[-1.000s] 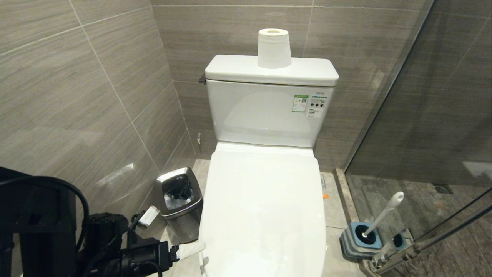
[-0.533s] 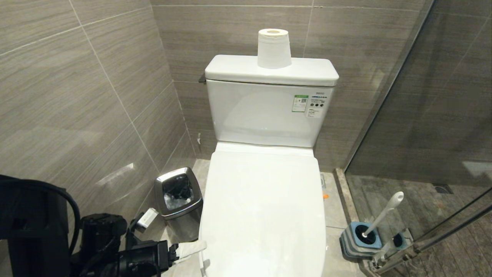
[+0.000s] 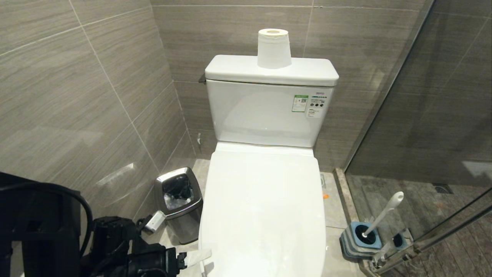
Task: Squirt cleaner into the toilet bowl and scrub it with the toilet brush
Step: Use the left hand to lift the toilet lid slightly
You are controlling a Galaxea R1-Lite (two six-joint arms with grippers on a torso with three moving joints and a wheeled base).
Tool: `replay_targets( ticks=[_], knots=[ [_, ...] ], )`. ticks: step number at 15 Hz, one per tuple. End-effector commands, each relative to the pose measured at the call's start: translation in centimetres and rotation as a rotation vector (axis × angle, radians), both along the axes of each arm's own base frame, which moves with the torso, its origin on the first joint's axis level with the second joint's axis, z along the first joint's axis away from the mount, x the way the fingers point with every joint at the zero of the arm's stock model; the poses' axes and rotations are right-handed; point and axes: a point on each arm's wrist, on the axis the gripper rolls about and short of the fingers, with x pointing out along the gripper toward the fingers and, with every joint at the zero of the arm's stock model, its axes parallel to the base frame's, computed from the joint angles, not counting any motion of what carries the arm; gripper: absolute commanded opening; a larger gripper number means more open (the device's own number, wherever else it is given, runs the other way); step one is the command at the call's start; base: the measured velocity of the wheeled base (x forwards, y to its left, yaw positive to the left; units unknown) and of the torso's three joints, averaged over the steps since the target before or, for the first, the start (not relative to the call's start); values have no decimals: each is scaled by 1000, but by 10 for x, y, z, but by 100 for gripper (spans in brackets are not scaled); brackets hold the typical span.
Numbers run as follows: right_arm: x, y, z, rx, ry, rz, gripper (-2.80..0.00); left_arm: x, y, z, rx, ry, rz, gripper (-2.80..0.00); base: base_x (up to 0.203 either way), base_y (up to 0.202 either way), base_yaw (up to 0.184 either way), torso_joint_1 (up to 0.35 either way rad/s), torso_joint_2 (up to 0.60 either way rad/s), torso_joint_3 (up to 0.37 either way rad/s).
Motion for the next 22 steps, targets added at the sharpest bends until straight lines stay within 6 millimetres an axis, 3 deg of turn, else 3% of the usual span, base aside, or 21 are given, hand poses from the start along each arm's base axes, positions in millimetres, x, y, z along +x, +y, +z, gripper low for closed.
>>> replay_targets(
  ticks=[1,5,16,22],
  knots=[
    [0,0,0,0,-1,-1,-280,2,0,0,45,-65,-8,0,0,0,0,0,0,0],
    [0,0,0,0,1,0,-280,2,2,-3,61,-73,-10,0,0,0,0,0,0,0],
    [0,0,0,-1,1,-1,-280,-18,9,18,-25,-25,22,0,0,0,0,0,0,0],
    [0,0,0,-1,0,-1,-280,-17,12,25,-41,-70,38,0,0,0,0,0,0,0]
  ],
)
